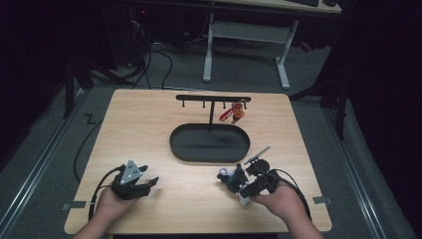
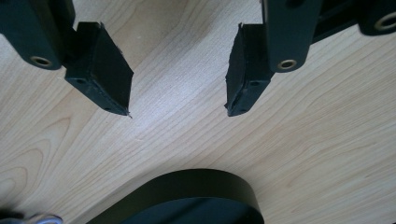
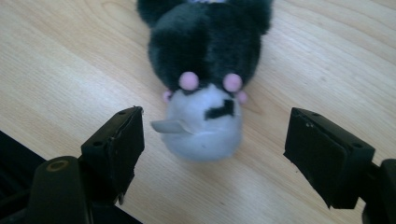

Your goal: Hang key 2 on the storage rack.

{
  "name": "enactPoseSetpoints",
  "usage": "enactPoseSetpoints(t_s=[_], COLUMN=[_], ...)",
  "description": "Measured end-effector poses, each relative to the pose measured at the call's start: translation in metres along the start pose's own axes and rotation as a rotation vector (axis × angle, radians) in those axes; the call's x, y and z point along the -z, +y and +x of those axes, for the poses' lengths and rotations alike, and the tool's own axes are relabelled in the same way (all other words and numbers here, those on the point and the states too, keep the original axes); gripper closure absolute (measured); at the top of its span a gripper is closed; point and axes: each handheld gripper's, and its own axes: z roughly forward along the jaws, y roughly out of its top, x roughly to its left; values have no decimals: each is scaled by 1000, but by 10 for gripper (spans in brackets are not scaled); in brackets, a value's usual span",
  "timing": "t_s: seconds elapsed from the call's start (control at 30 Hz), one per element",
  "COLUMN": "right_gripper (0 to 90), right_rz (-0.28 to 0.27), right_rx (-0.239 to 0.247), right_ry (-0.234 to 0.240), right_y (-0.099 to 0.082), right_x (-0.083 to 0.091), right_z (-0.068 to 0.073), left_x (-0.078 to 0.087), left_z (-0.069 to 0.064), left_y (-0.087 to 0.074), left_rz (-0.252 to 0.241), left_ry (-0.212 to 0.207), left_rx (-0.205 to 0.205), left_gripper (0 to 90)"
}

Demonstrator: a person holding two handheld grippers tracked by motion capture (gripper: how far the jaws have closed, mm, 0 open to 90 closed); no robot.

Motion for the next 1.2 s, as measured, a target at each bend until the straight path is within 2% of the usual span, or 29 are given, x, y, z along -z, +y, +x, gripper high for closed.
enactPoseSetpoints(t_s=[0.13, 0.33, 0.37, 0.47, 0.5, 0.53, 0.57, 0.8, 0.9, 1.03, 1.1, 1.2], right_gripper=[199, 205, 208, 217, 220, 227, 232, 236, 240, 281, 344, 362], right_rz=[15, 57, 61, 72, 74, 89, 94, 106, 103, 94, 95, 103], right_rx=[14, 9, 24, 12, 28, 4, 9, 12, 15, 43, 41, 61], right_ry=[4, 1, -3, 5, 9, 11, 9, 16, 7, -31, -16, -20], right_y=[5, 9, 9, 9, 9, 9, 8, 7, 7, 6, 5, 5], right_x=[-6, -26, -30, -38, -41, -43, -45, -50, -53, -56, -56, -56], right_z=[5, 5, 4, 5, 4, 6, 5, -1, 2, 6, 6, 6], left_x=[-1, 0, 0, 0, -1, -1, -1, 2, 1, 1, 2, 2], left_z=[-1, 1, 0, -1, -1, -1, 0, 2, 1, -3, -3, -2], left_y=[1, 0, 0, 0, 0, 0, 0, -1, 0, 0, 0, -1], left_rz=[5, 5, 5, 6, 6, 6, 8, 1, 5, 4, 3, 4], left_ry=[4, 1, 0, -3, -3, -4, -5, -2, -12, -20, -22, -23], left_rx=[-9, -9, -10, -15, -16, -16, -14, 0, -1, -18, -18, -9], left_gripper=[408, 408, 408, 408, 408, 408, 408, 407, 407, 406, 406, 406])
